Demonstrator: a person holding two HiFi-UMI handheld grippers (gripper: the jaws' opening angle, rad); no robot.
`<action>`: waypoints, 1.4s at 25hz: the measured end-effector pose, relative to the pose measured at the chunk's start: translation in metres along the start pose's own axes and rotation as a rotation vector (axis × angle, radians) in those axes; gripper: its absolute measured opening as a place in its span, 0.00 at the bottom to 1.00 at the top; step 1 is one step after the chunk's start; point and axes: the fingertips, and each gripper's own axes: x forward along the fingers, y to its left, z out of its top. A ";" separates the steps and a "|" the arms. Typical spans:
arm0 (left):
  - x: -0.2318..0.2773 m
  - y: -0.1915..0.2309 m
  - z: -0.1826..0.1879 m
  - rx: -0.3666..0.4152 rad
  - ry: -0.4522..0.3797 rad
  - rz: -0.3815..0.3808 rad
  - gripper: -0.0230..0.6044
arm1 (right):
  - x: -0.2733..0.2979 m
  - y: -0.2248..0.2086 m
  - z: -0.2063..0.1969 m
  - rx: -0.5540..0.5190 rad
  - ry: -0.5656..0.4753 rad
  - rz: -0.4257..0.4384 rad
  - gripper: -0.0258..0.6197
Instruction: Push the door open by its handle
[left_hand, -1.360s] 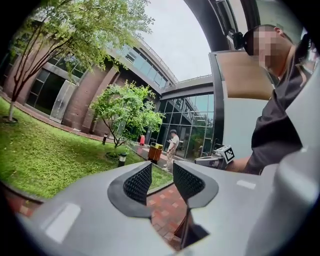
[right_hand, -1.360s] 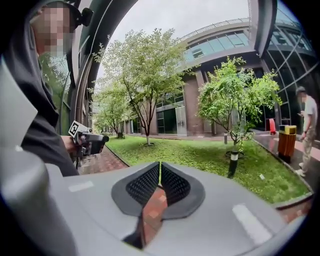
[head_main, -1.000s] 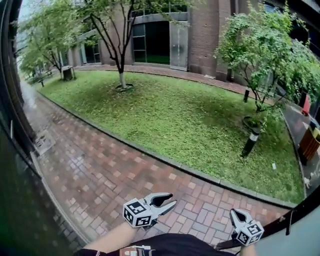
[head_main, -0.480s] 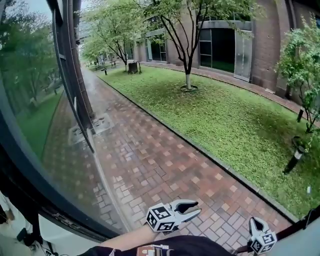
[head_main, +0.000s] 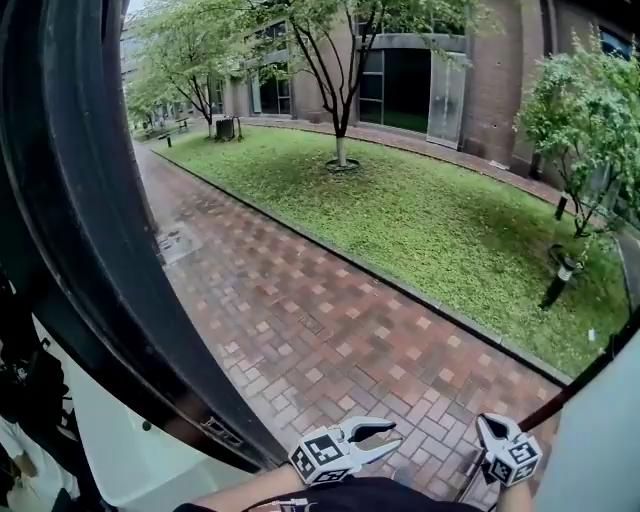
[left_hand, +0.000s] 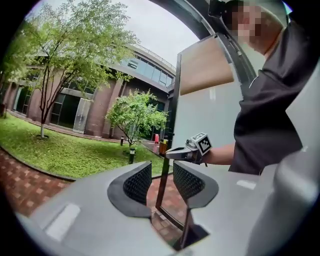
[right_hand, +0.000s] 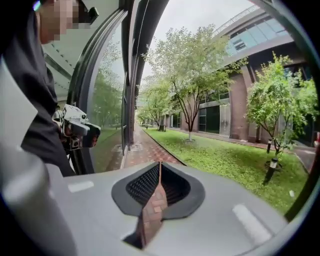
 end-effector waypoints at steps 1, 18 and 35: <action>-0.018 -0.011 -0.003 -0.010 0.002 -0.010 0.25 | -0.007 0.028 0.002 -0.002 0.012 0.011 0.06; -0.152 -0.107 -0.028 -0.101 -0.017 0.075 0.25 | -0.149 0.177 -0.015 0.150 -0.098 -0.074 0.06; -0.212 -0.163 -0.046 -0.077 0.020 -0.116 0.25 | -0.249 0.303 -0.050 0.387 -0.165 -0.238 0.04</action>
